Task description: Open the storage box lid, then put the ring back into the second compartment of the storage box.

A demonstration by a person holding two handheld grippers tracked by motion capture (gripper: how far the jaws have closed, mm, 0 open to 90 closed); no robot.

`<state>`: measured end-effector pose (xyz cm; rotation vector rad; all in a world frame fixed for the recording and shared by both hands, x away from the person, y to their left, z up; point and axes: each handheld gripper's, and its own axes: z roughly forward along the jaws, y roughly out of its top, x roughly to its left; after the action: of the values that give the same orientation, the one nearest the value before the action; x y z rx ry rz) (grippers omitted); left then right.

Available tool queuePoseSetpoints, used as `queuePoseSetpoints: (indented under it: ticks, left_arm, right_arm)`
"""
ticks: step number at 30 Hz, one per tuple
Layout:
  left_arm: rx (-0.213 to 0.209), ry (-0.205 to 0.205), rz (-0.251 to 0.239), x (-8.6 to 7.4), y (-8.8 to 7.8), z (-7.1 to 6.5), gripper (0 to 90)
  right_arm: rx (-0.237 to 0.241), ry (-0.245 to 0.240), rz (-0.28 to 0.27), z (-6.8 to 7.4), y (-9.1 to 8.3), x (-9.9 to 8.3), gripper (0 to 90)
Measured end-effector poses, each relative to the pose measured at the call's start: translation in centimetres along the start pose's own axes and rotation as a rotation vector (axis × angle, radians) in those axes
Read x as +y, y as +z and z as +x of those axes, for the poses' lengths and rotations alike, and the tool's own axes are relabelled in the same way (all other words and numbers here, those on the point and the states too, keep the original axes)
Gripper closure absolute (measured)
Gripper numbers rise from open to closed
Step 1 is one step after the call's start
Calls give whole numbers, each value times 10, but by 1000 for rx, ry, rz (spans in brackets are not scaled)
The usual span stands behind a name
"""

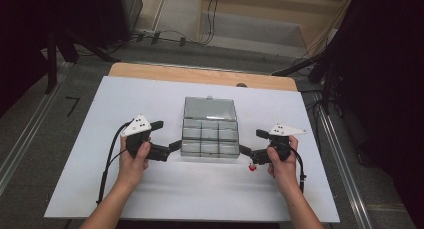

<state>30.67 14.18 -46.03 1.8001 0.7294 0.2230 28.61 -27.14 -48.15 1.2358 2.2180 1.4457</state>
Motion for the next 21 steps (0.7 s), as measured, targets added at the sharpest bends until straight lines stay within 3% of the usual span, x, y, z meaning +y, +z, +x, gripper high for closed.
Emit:
queuePoseSetpoints:
  ticks: [2, 11, 14, 21]
  left_arm:
    - [16, 15, 1, -4, -6, -2, 0]
    - [10, 27, -43, -20, -30, -5, 0]
    - [24, 49, -44, -23, -38, -7, 0]
    - [46, 19, -46, -38, -56, 0, 0]
  right_arm:
    - [10, 13, -4, 0, -2, -2, 0]
    - [17, 0, 29, 2, -12, -11, 0]
    - [14, -5, 39, 3, -15, -12, 0]
    - [33, 2, 53, 2, -21, -13, 0]
